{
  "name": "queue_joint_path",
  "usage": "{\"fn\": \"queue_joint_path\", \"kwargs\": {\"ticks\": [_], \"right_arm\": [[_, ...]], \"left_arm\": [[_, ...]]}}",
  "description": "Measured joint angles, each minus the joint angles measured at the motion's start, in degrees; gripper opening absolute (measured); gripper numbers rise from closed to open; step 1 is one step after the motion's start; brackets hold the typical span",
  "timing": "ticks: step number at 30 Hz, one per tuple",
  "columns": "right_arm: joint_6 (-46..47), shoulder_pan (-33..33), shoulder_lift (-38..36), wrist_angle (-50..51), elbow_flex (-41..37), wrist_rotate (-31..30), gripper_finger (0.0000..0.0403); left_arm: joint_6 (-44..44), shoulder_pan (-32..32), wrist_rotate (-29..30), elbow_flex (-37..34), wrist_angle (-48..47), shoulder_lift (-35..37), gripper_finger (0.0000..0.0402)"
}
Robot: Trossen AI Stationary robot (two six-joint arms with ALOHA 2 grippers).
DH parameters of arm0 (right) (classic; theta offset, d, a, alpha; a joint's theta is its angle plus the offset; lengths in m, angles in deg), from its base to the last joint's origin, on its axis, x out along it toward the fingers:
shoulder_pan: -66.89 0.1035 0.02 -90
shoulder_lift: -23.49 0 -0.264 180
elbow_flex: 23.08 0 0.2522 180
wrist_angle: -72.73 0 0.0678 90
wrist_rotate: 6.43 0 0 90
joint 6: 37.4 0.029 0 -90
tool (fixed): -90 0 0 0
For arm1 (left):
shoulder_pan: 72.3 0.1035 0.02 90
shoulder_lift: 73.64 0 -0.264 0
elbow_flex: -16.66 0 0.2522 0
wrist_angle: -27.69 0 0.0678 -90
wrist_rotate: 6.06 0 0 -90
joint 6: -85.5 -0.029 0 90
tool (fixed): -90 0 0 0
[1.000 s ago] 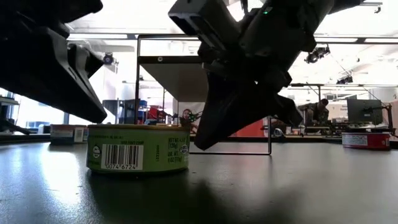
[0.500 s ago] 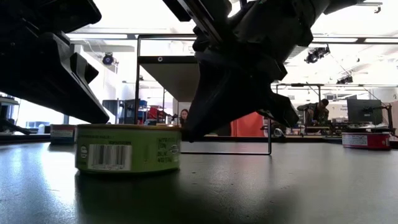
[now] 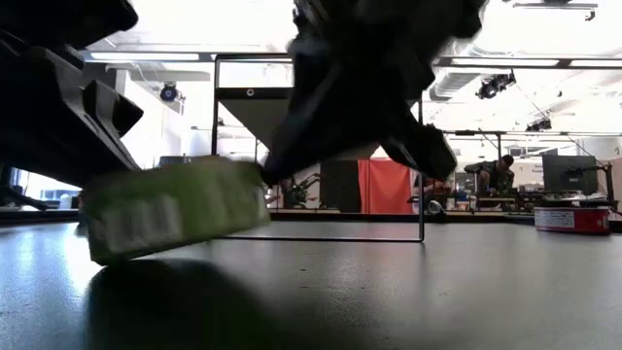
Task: Stack canned seafood by type on shelf
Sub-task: Stack the green tuna can on top of the green tuna can on the shelf
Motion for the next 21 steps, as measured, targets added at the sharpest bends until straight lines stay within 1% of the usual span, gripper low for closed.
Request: {"fn": "queue_joint_path", "kwargs": {"ticks": [6,10,16,19,21], "right_arm": [[0.0,0.0,-0.2,-1.4,2.6,-0.4,0.0000],[-1.3,-0.3,-0.2,-1.0,3.9,-0.7,0.0000],[-2.6,-0.3,-0.1,-0.6,4.3,-0.8,0.0000],[-5.6,-0.4,-1.3,0.2,4.3,-1.3,0.0000],[-9.8,-0.5,-3.3,0.3,4.3,-2.3,0.0000]], "left_arm": [[-1.4,-0.8,1.3,0.0,-2.7,-0.1,0.0000],[-1.3,-0.8,0.5,-0.3,-6.4,-0.7,0.0000],[-0.9,-0.8,0.8,-0.2,-7.6,-0.5,0.0000],[-0.4,-0.9,0.8,-0.2,-11.4,0.3,0.0000],[2.4,-1.1,0.8,-0.2,-15.8,1.6,0.0000]]}}
